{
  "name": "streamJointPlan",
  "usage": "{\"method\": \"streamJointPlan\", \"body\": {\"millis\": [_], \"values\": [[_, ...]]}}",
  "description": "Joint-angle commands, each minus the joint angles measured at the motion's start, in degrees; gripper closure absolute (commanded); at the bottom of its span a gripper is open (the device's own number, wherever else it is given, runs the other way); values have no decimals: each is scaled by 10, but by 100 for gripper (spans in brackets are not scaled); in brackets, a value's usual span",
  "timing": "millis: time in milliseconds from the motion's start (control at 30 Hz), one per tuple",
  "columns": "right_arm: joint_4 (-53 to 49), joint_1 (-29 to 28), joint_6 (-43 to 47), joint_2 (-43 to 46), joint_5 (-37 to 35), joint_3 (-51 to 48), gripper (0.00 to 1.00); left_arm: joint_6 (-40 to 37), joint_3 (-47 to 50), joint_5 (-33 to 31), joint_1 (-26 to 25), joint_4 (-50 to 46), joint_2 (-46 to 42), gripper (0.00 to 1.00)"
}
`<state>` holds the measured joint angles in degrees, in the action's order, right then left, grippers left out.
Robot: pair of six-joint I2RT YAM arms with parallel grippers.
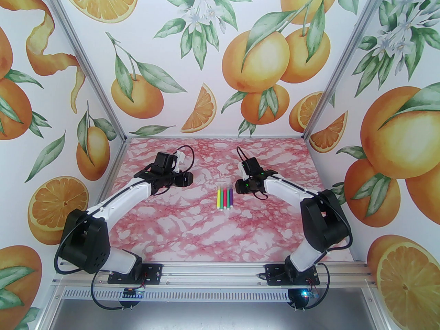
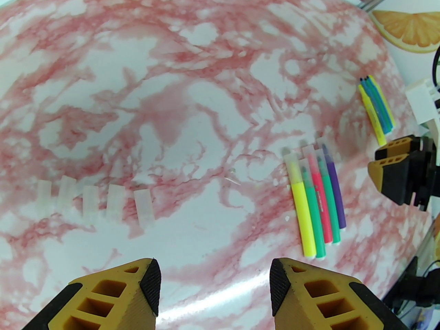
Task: Open the pen caps
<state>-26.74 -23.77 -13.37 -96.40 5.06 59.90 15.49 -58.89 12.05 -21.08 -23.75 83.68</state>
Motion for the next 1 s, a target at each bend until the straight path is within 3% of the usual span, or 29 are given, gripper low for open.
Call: {"method": "streamJointPlan", "body": {"millis": [0, 300, 967], "values": [[39, -11, -29, 20, 45, -16, 60, 8, 11, 6, 4, 25, -25, 40], [62, -34, -47, 8, 56, -34, 60, 16, 35, 1, 7, 35, -47, 38], [78, -59, -59, -48, 5, -28, 61, 18, 45, -9, 7, 23, -62, 36]]}}
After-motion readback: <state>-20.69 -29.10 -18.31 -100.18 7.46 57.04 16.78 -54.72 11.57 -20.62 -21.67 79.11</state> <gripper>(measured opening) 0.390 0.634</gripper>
